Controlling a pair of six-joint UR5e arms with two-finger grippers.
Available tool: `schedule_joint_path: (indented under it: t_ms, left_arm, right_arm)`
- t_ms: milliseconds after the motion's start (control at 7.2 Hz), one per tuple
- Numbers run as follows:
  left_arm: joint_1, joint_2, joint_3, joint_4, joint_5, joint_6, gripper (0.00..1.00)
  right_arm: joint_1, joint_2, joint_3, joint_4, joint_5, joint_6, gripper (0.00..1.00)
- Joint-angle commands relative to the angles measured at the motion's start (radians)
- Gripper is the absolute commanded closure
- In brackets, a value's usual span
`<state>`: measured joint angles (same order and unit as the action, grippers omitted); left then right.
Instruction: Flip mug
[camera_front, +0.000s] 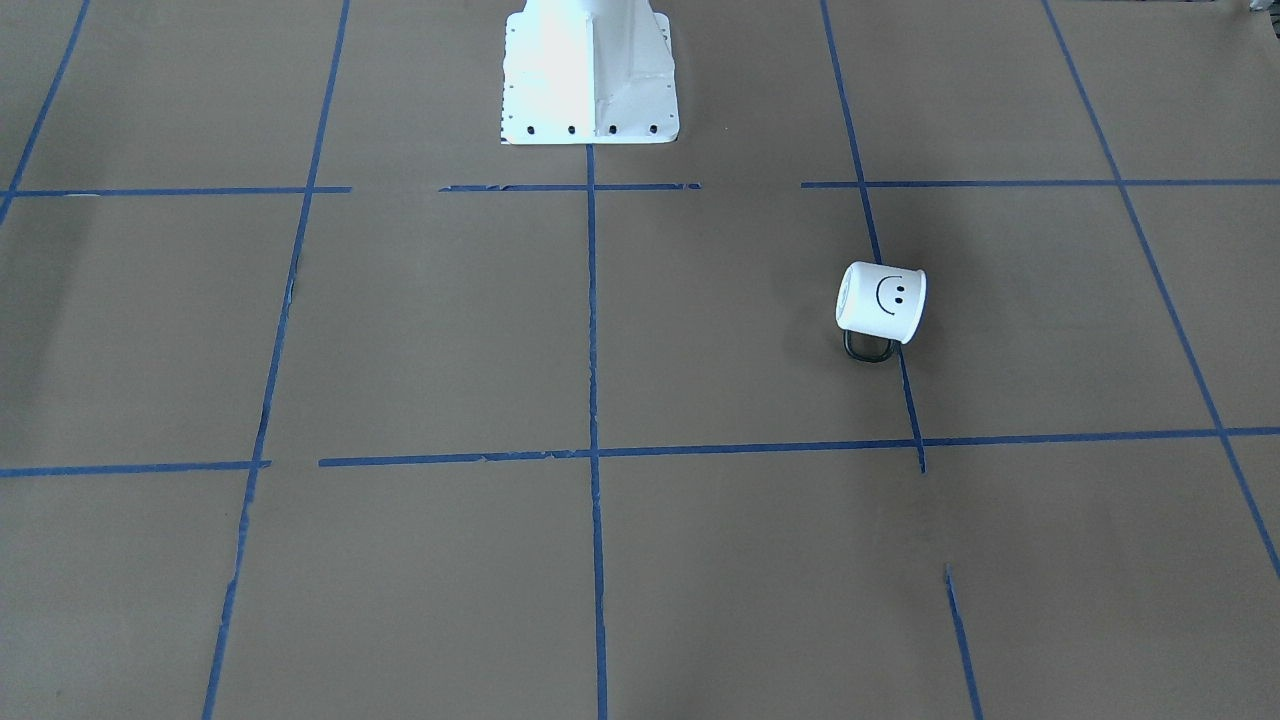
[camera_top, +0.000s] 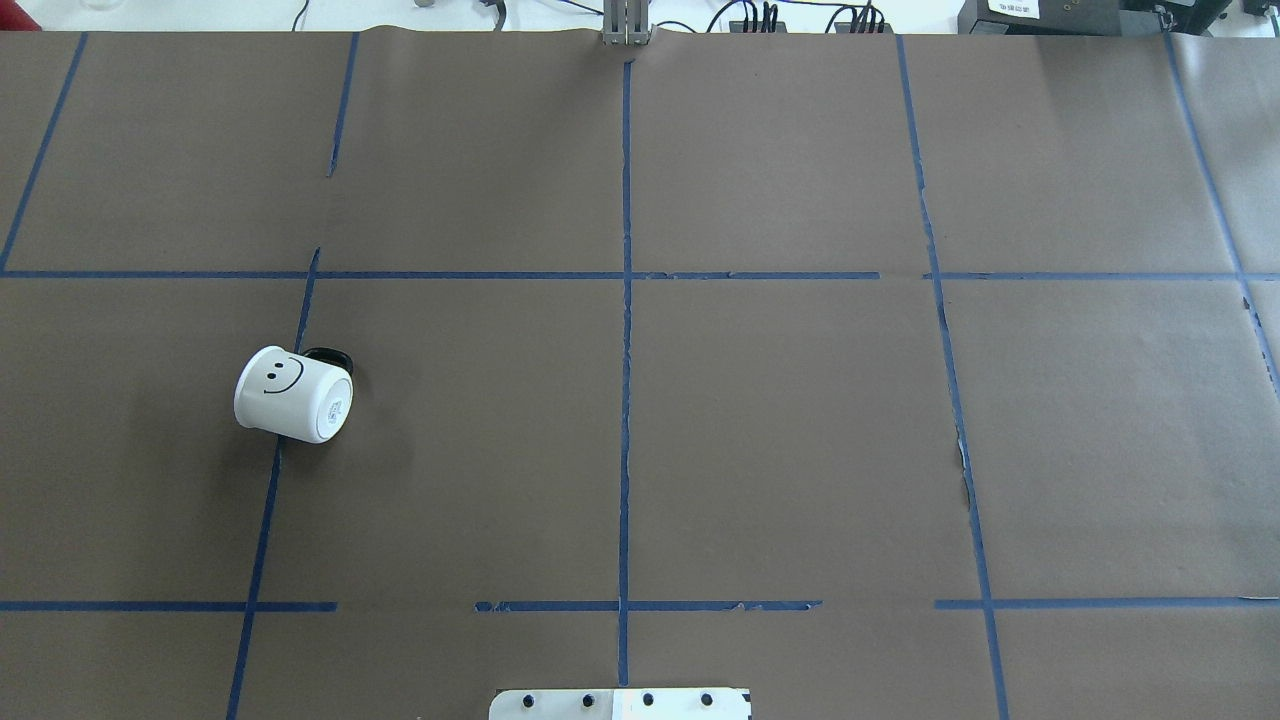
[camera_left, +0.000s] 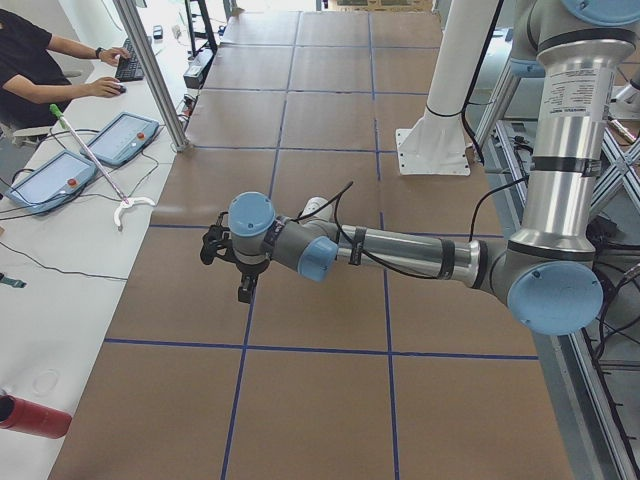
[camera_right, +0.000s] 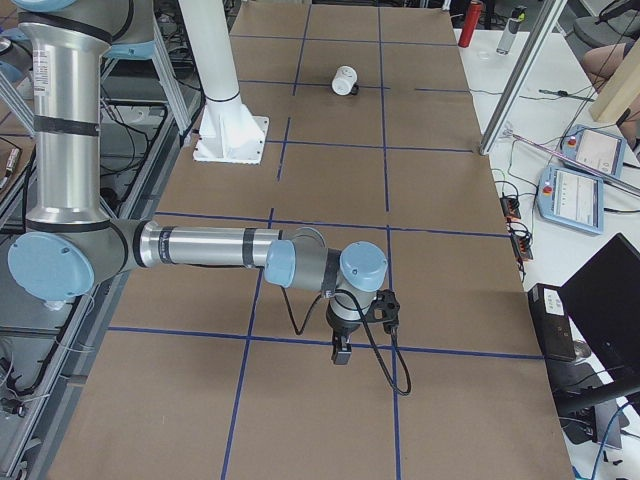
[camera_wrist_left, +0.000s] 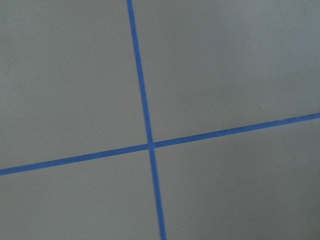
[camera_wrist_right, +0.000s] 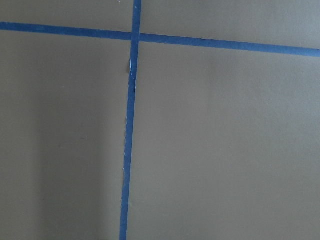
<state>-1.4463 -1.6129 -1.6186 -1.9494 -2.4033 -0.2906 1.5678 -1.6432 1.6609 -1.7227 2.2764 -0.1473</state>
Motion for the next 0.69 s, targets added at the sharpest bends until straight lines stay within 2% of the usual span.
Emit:
schedule_joint_path:
  t_ms: [0,139,278,556]
  left_arm:
    - [0.014,0.019,0.067,-0.115,0.067,-0.036,0.00]
    - [0.053,0.019,0.071,-0.132,0.015,-0.047,0.00]
    - [0.066,0.010,0.068,-0.181,-0.073,-0.187,0.00]
    - [0.144,0.008,0.071,-0.447,-0.091,-0.519,0.00]
  right_arm:
    - [0.000,0.000,0.000,0.000,0.000,0.000,0.00]
    - [0.000,0.000,0.000,0.000,0.000,0.000,0.00]
    - [0.000,0.000,0.000,0.000,0.000,0.000,0.00]
    - [0.000,0.000,0.000,0.000,0.000,0.000,0.00]
